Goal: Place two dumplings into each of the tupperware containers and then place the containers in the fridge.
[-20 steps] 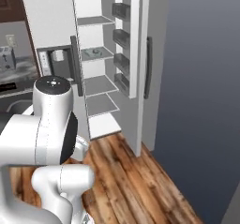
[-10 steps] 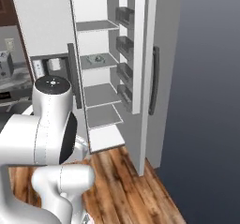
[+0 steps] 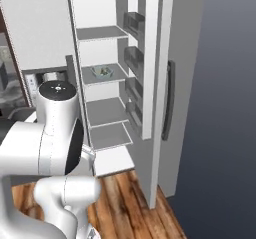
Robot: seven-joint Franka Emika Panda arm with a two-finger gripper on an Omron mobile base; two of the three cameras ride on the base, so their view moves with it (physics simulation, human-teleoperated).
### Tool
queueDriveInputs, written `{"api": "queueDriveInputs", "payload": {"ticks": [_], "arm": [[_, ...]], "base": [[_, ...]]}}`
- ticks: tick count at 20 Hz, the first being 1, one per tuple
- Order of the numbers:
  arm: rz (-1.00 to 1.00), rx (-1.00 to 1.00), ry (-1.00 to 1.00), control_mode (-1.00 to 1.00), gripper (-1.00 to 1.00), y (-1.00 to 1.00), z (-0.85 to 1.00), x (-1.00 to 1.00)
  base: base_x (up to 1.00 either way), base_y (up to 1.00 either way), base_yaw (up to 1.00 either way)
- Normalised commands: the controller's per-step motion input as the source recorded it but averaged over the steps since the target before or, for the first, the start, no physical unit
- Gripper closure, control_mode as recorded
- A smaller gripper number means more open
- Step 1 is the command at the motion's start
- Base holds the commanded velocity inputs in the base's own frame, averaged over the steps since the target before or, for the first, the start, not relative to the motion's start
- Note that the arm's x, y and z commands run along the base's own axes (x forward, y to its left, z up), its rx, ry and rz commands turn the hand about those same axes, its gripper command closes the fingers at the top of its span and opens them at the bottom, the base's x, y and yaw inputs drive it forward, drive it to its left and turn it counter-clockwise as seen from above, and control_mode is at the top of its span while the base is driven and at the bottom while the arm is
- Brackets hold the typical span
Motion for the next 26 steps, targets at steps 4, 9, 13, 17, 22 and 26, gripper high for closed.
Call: {"api": "queueDriveInputs", "payload": {"ticks": [4,9,13,17,22,26], "arm": [[0.00,0.00,0.00,1.00,1.00,0.00,0.00,0.00],[0.00,0.00,0.00,1.00,1.00,0.00,0.00,0.00],[0.00,0.00,0.00,1.00,1.00,0.00,0.00,0.00],[0.00,0.00,0.00,1.00,1.00,0.00,0.00,0.00],[0.00,0.00,0.00,1.00,1.00,0.00,0.00,0.00],[0.00,0.00,0.00,1.00,1.00,0.00,0.00,0.00]], "base": [[0.70,0.00,0.08],[0.69,0.00,0.08],[0.69,0.00,0.06],[0.73,0.00,0.05],[0.75,-0.24,0.04],[0.67,-0.22,0.01]]}}
